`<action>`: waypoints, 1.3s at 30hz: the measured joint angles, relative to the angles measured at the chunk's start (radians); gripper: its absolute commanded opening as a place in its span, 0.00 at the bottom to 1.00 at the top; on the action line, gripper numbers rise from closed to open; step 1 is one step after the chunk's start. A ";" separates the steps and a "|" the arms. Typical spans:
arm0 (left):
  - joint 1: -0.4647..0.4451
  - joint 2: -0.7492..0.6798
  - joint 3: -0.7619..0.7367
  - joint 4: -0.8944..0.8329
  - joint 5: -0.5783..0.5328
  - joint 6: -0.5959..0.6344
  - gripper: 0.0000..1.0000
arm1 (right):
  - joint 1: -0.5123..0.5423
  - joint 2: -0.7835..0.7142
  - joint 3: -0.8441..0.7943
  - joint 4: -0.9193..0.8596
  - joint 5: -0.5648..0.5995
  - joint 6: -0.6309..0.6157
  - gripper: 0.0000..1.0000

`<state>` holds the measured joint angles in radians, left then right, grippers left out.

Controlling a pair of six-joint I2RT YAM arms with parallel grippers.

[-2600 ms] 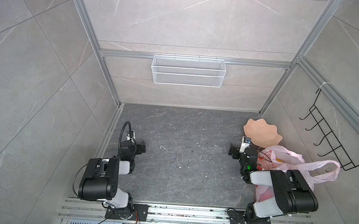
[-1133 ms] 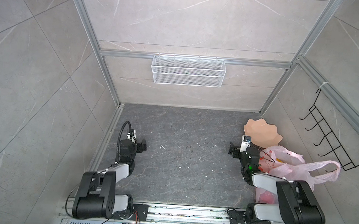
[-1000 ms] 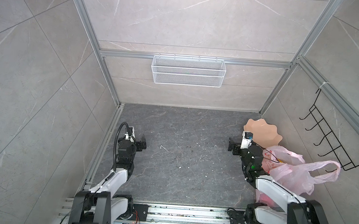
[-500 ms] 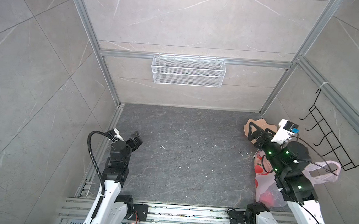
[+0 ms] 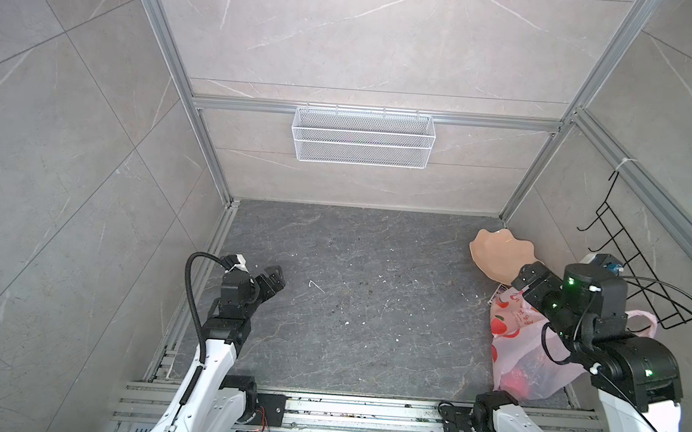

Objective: Take the fake fruits out of the plastic bag
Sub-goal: 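Grasp the pink bag's handle with the right gripper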

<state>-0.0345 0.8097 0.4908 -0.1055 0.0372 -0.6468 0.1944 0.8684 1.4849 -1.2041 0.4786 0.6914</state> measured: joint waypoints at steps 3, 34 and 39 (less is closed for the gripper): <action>0.000 0.012 -0.001 0.002 0.000 0.001 1.00 | 0.000 0.021 -0.008 -0.046 0.035 0.039 1.00; 0.000 0.011 -0.061 0.031 0.000 0.049 1.00 | -0.270 0.122 -0.186 0.238 0.075 -0.005 0.10; 0.000 0.011 -0.061 0.031 -0.001 0.050 1.00 | -0.269 0.085 -0.199 0.251 -0.011 -0.054 0.05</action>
<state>-0.0349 0.8204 0.4297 -0.0746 0.0364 -0.5972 -0.0742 0.9539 1.2858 -0.9531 0.4671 0.6373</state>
